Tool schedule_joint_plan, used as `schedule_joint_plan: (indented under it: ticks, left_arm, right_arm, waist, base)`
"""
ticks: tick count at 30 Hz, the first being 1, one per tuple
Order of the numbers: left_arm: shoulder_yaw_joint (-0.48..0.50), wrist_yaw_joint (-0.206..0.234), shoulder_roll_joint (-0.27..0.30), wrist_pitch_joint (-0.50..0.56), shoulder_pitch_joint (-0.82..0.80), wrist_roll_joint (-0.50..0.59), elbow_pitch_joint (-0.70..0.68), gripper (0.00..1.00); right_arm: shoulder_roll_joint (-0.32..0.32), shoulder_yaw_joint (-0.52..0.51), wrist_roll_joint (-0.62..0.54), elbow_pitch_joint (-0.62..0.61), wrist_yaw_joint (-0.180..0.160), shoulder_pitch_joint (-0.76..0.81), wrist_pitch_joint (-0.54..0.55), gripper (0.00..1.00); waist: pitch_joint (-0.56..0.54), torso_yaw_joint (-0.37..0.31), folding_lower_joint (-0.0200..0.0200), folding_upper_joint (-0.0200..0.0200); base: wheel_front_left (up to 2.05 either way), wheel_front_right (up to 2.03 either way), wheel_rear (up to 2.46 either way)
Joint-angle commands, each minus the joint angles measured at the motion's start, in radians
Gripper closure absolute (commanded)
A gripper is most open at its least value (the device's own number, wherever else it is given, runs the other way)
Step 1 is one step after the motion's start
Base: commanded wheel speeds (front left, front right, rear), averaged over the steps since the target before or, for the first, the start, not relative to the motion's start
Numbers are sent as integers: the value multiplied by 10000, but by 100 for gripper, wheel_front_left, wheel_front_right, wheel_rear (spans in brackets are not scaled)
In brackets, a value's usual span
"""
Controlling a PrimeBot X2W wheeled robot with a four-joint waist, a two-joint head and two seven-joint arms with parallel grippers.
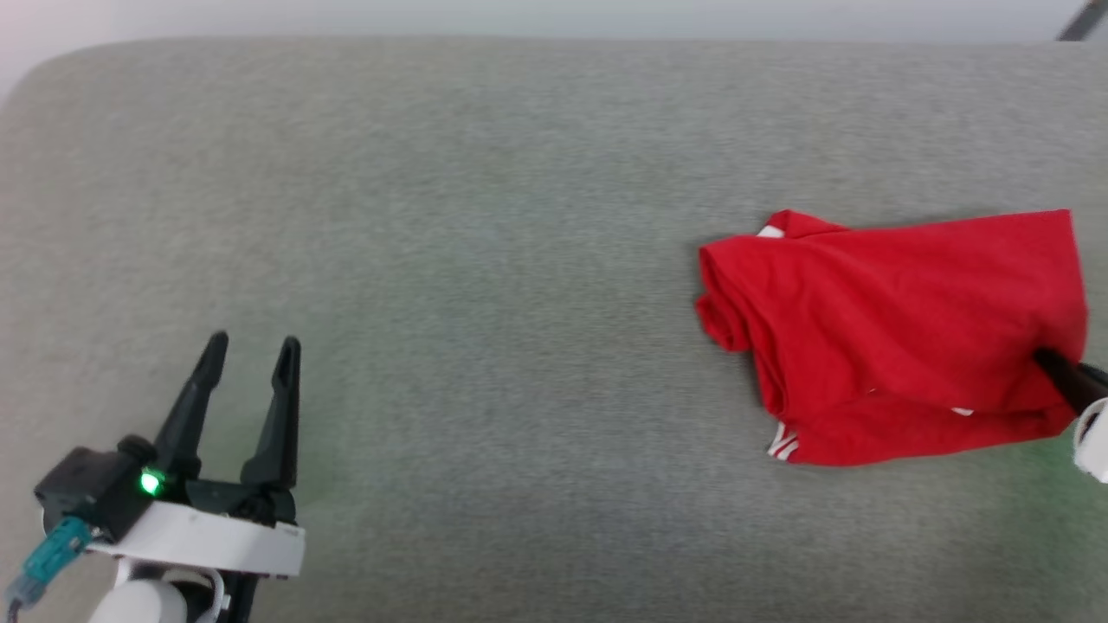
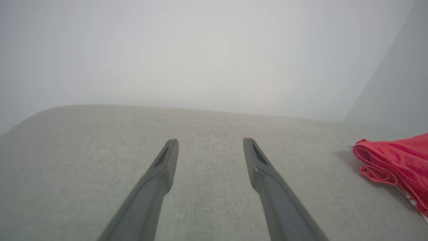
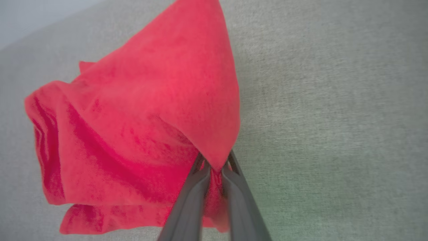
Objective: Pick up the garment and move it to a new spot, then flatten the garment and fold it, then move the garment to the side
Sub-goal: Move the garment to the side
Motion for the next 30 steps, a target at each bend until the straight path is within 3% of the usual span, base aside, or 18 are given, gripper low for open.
schedule_joint_plan:
  ticks: [1,7,17,23,30]
  left_arm:
    - [-32,14,57,7,-128,45,-89,0]
    - [-335,14,385,7,-539,192,-425,0]
    - [-916,14,1026,7,-1477,480,-637,0]
    - [-878,14,1519,7,-1702,411,-820,0]
    - [-780,14,2310,7,-1953,190,-1245,0]
  right_arm:
    - [53,-169,123,-89,-3,112,-165,100]
    - [251,-553,411,-182,-3,342,-942,100]
    - [331,-1139,325,752,-3,-41,-2873,100]
    - [302,-1670,-476,1574,-3,-925,-4182,100]
    - [106,-2539,-2053,2696,-3,-2375,-5577,100]
  waist:
    - [-117,-455,0,0]
    - [-69,-1444,0,0]
    - [272,-2836,0,0]
    - [718,-3317,0,0]
    - [1393,-3421,0,0]
  base:
    - [0,0,0]
    - [0,0,0]
    - [0,0,0]
    - [0,0,0]
    - [0,0,0]
